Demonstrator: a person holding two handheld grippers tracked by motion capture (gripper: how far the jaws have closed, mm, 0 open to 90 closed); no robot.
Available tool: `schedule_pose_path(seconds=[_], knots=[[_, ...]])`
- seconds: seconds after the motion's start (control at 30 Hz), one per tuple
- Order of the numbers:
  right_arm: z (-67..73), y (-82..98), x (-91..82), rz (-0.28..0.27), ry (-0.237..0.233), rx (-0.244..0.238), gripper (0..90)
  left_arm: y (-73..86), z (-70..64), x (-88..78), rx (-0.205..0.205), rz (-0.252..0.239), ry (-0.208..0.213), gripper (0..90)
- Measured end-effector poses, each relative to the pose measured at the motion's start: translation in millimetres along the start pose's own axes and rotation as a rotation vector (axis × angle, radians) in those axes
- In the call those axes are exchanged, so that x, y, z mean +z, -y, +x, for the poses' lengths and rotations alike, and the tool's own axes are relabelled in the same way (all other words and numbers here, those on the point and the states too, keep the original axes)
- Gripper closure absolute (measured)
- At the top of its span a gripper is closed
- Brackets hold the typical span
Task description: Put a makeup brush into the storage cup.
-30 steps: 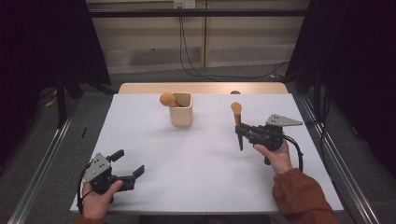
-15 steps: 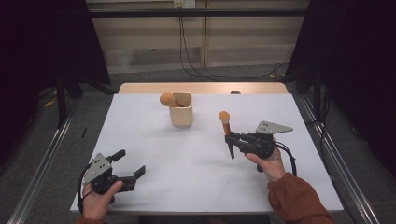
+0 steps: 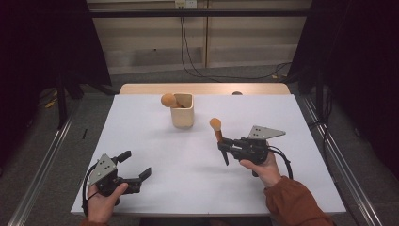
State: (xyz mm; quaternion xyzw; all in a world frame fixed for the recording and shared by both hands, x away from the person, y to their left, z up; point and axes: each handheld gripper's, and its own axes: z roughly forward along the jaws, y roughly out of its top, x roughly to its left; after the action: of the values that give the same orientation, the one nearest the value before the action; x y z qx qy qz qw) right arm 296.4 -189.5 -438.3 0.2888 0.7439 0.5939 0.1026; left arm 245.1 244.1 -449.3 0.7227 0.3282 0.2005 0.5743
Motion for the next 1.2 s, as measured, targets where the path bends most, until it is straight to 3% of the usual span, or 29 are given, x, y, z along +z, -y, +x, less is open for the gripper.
schedule_pose_path(seconds=[0.6, 1.2], knots=[[14.1, 1.9, 13.7, 0.008, -0.051, 0.005, 75.1, -13.9, -11.5, 11.2, 0.018, -0.013, 0.013, 2.9], [23.5, 0.6, 24.2, 0.011, -0.084, -0.002, 75.2, -37.8, -27.4, 47.8, 0.039, -0.013, 0.092, 2.9]])
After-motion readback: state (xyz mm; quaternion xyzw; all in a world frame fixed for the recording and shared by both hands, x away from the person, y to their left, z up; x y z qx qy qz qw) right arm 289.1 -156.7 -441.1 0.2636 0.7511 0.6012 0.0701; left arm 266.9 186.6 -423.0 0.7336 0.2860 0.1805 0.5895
